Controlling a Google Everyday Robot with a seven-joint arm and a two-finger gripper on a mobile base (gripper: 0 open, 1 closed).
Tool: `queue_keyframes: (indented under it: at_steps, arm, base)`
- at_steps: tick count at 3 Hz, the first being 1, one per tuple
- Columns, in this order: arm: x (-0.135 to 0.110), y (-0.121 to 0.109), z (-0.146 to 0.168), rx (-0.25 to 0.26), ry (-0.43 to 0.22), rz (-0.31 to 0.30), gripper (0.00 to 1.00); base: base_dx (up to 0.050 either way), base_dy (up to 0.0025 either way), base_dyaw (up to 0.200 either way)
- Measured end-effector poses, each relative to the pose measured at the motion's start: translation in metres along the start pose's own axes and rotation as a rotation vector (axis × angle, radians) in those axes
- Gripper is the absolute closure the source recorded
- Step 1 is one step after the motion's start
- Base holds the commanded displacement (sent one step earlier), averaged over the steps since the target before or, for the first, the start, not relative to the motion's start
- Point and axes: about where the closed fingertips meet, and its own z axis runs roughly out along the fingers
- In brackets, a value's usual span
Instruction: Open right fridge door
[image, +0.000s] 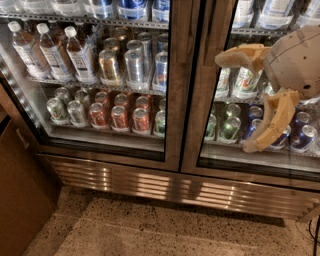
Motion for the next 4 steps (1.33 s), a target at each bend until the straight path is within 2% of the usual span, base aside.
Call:
queue_keyframes:
  at_steps: [1, 2, 3, 4]
  arm:
    - [-0.0021, 0.0000, 0.0041, -0.044, -0.132, -0.002, 0.00]
    - [-0.0048, -0.0002, 0.0052, -0.115, -0.363, -0.019, 0.00]
    - [-0.0061, -0.0033, 0.0024, -0.123, -0.454, -0.023, 0.00]
    - [-0.0073, -0.0058, 0.0038, -0.107, -0.459, -0.019, 0.00]
  base:
    - [0.000, 0.00000, 0.000]
    - [0.000, 0.00000, 0.000]
    - [0.000, 0.00000, 0.000]
    - [0.000, 0.00000, 0.000]
